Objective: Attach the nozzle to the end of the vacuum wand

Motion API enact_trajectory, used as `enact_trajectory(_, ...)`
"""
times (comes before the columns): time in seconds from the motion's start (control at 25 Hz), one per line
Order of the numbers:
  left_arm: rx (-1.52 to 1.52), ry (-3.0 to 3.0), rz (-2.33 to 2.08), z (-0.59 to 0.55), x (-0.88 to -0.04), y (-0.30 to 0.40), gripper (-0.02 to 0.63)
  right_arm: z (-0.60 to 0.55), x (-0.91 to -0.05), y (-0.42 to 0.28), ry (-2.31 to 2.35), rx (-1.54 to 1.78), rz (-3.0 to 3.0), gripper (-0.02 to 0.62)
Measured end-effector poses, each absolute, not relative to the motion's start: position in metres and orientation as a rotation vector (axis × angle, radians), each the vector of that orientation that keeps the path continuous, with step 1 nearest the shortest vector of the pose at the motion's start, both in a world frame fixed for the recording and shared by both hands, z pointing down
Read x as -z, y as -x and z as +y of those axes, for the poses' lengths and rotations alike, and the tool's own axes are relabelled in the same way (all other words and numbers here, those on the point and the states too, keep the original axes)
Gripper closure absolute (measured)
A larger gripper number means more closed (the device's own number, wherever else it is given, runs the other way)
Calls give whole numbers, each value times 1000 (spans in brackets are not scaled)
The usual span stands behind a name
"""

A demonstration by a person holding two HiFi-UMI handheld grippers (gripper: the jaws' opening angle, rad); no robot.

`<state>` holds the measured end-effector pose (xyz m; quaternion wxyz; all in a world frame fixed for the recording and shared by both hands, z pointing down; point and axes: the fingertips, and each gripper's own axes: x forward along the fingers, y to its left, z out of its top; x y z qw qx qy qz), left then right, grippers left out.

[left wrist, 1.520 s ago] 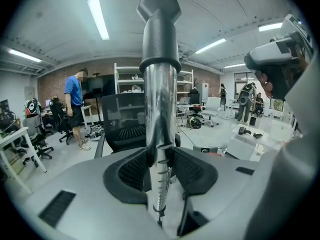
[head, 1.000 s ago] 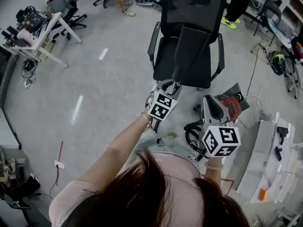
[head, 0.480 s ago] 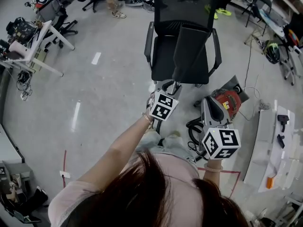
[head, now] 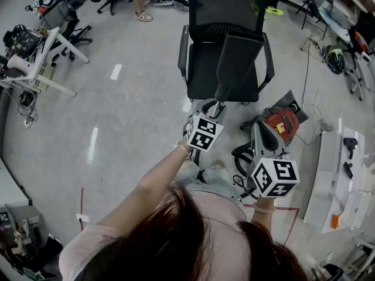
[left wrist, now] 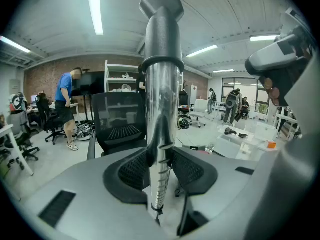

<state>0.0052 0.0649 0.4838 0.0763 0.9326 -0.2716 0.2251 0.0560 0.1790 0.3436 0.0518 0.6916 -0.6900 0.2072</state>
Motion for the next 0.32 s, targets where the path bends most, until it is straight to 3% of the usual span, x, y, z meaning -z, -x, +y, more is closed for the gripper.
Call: enact_trajectory(0.32, -659, -2806, -811, 61, -484, -7, 447, 170, -353, -58, -2108, -640, -2042, 566)
